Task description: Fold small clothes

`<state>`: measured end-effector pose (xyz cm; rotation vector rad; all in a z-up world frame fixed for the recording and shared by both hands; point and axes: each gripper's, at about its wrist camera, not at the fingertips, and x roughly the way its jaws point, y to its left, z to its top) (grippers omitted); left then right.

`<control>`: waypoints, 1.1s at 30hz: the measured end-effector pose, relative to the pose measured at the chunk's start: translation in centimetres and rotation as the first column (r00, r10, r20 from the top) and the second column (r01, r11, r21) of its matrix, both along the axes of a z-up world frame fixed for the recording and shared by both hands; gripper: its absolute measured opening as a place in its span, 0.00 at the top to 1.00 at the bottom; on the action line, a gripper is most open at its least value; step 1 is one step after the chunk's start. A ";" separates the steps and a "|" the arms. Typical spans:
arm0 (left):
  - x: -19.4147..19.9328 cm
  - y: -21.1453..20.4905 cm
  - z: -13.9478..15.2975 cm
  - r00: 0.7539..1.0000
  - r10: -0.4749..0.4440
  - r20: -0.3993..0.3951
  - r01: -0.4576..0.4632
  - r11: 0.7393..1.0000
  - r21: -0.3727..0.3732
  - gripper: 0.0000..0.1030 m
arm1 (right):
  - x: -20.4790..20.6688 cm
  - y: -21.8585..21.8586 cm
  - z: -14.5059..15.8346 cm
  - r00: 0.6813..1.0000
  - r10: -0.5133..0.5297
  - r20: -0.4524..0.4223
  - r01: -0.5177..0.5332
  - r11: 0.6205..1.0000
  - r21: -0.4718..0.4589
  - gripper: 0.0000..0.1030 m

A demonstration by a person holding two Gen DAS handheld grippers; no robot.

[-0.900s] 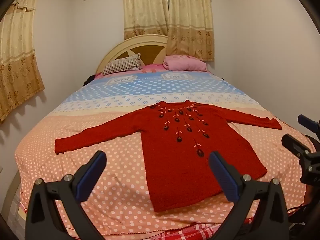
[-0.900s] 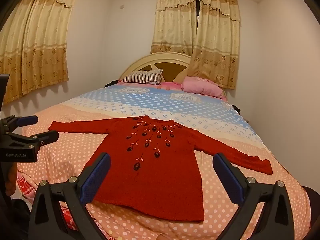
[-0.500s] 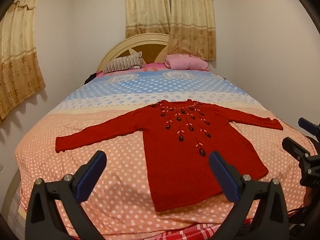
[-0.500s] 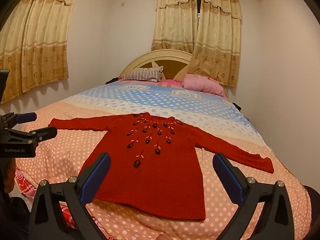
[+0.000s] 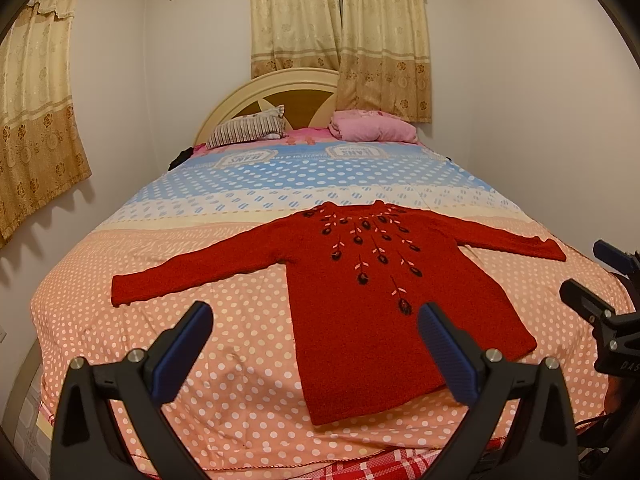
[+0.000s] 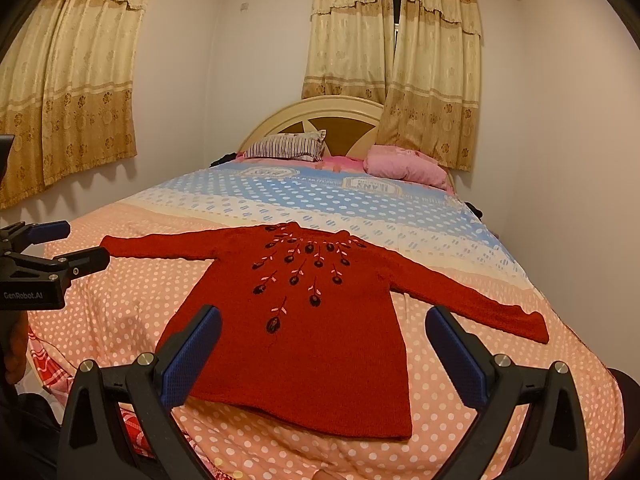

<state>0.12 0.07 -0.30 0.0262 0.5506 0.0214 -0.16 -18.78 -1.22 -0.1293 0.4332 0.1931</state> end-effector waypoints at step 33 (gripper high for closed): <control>0.2 0.2 0.2 1.000 -0.004 -0.001 0.004 1.000 -0.002 0.00 | 0.0 0.1 -0.3 1.000 0.003 -0.011 -0.003 1.000 0.000 0.01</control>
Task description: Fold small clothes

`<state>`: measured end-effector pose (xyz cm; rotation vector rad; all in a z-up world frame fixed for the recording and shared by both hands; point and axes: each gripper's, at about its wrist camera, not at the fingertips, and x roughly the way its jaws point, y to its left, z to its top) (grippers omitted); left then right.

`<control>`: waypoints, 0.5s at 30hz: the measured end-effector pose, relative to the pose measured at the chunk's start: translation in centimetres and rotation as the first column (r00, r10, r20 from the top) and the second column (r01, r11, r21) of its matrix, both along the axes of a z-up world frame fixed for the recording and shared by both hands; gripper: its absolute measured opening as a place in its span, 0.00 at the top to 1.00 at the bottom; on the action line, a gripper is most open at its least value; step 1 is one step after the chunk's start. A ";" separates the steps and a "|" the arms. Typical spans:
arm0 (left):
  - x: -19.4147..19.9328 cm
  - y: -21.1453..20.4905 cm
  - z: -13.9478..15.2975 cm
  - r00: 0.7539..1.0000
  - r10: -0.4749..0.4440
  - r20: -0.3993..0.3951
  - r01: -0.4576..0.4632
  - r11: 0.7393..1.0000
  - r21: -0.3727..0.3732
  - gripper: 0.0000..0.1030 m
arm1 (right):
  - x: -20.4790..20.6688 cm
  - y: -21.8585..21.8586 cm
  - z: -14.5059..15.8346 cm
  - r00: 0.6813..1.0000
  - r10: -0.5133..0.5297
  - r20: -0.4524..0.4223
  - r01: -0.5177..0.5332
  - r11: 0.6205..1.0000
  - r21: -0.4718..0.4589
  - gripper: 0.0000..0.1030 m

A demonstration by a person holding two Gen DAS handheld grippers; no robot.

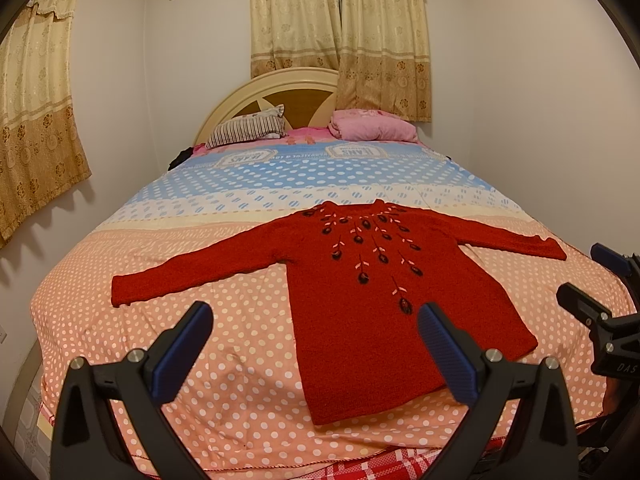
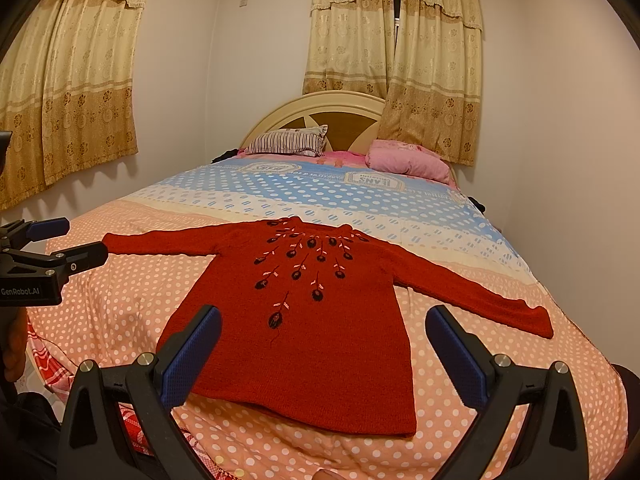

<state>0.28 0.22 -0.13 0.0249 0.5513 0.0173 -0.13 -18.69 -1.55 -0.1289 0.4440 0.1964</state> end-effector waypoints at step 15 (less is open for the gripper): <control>0.0 0.1 0.0 1.000 0.000 0.000 0.000 1.000 0.001 0.00 | -0.3 0.3 -0.2 1.000 0.004 -0.004 -0.004 1.000 -0.001 0.01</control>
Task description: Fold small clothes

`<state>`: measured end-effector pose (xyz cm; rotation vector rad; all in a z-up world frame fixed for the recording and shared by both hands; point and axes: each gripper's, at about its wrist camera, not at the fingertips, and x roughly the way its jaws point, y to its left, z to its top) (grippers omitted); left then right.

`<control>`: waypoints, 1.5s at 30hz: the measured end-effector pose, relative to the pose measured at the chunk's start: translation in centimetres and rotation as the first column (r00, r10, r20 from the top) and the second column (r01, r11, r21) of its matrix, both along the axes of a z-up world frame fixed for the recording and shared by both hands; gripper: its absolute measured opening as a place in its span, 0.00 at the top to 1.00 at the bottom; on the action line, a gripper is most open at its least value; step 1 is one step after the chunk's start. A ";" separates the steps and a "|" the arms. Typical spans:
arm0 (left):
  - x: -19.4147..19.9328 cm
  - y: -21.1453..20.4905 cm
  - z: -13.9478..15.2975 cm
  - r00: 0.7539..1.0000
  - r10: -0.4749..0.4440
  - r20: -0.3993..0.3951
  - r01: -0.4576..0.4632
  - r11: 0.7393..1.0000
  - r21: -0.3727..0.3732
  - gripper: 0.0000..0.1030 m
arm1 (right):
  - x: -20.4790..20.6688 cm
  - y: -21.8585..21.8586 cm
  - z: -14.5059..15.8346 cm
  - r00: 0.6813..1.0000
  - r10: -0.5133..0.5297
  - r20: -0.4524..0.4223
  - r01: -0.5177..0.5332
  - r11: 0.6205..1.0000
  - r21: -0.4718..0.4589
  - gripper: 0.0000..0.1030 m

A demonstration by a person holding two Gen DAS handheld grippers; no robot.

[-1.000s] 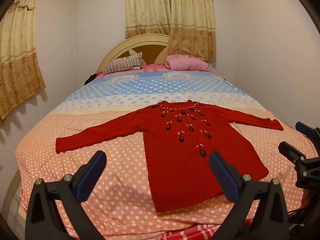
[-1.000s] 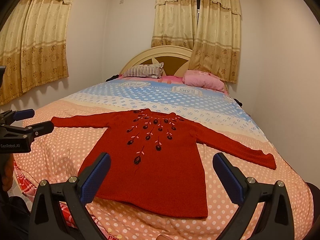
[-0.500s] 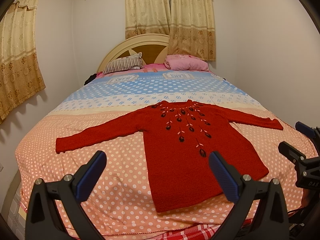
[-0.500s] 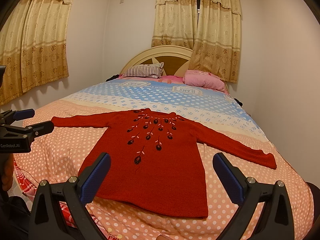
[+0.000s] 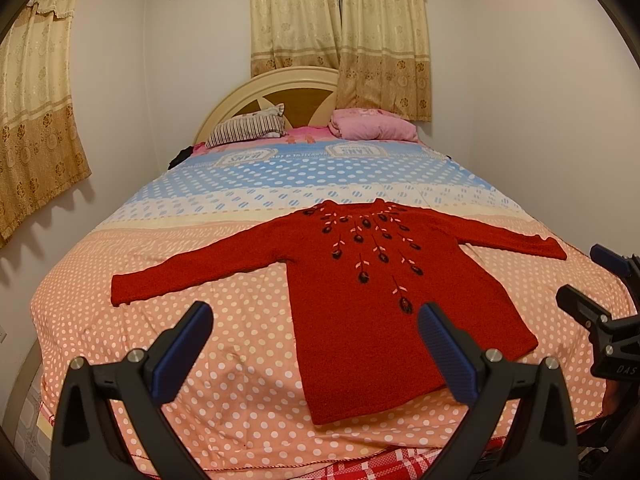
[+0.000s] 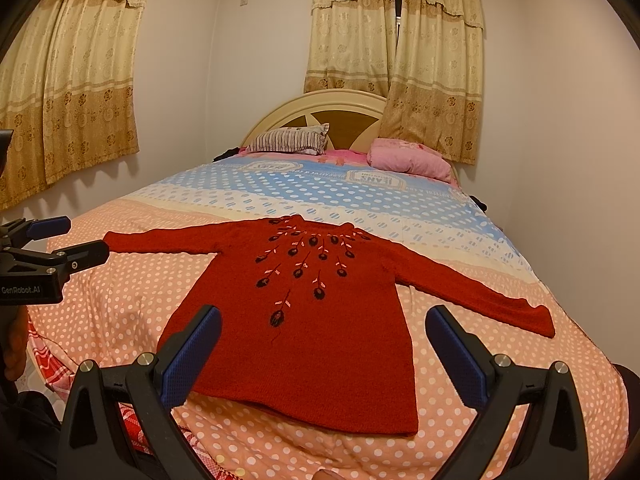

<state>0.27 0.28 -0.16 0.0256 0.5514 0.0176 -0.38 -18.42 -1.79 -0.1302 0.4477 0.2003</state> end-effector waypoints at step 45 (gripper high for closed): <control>13.1 -1.3 -7.3 0.983 -0.045 -0.179 0.039 0.999 -0.037 0.00 | 11.9 -14.5 -8.3 0.930 -0.242 -0.277 0.286 0.950 0.127 0.01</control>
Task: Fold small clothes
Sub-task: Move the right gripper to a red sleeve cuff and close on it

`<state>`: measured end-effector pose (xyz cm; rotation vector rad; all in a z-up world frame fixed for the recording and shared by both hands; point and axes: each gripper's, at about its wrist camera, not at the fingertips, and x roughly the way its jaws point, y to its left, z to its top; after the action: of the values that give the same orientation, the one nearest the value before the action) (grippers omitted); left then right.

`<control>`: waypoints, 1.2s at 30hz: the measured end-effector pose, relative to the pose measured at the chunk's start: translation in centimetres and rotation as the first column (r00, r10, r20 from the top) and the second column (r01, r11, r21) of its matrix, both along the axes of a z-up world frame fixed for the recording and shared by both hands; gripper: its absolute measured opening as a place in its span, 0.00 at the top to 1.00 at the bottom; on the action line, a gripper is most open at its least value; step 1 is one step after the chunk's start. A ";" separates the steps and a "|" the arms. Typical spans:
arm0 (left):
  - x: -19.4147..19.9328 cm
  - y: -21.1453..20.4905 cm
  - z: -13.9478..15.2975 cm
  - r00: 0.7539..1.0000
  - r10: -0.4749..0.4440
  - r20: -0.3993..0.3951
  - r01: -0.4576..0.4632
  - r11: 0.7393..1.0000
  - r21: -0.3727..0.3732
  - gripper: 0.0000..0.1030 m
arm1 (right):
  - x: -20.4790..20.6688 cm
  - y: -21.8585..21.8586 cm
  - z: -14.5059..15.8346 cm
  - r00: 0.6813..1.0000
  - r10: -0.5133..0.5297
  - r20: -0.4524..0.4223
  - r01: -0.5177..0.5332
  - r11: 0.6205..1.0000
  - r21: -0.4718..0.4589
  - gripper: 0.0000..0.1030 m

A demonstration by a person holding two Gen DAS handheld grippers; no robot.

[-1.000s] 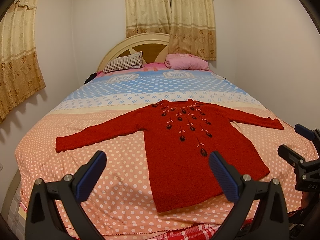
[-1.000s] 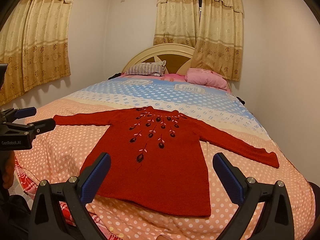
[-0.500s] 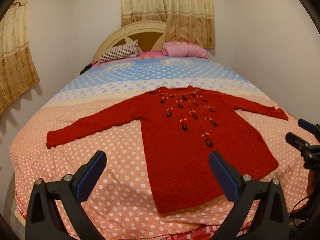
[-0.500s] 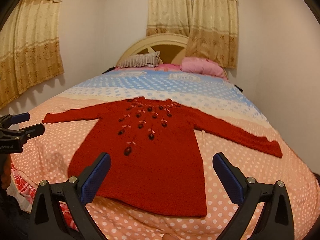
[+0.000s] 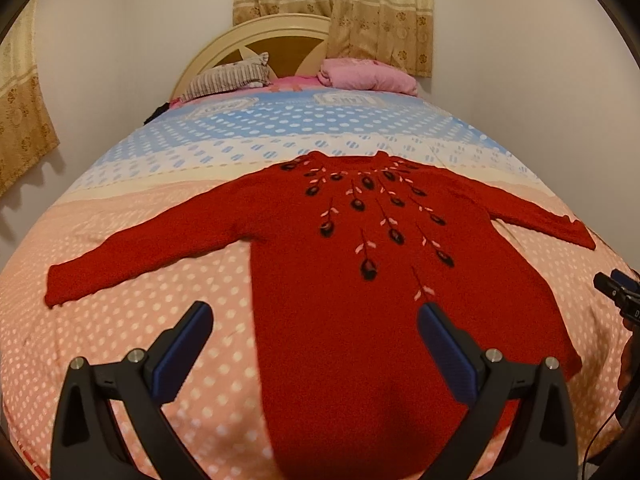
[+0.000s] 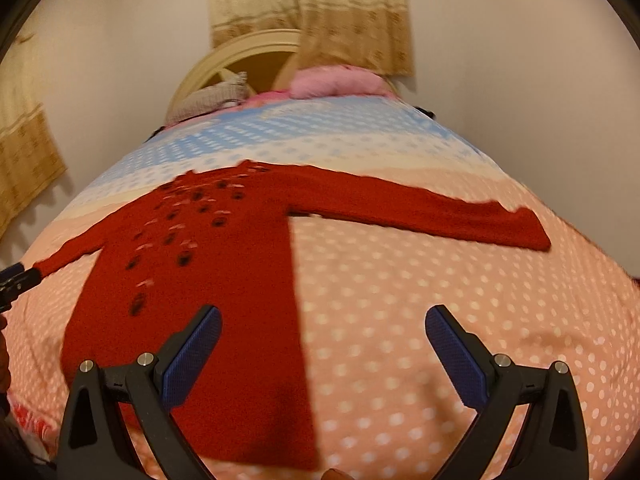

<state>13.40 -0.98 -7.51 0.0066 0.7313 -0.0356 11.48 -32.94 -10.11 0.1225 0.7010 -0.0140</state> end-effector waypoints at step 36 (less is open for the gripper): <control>5.9 1.6 -4.8 0.989 0.143 0.024 -0.145 0.987 0.076 0.00 | 11.9 -29.0 -6.0 0.826 -0.506 -0.247 0.558 0.795 0.239 0.32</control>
<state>19.30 0.62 -12.28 0.0284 0.7129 0.1309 23.41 -61.96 -16.15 0.6236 0.8189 -0.4723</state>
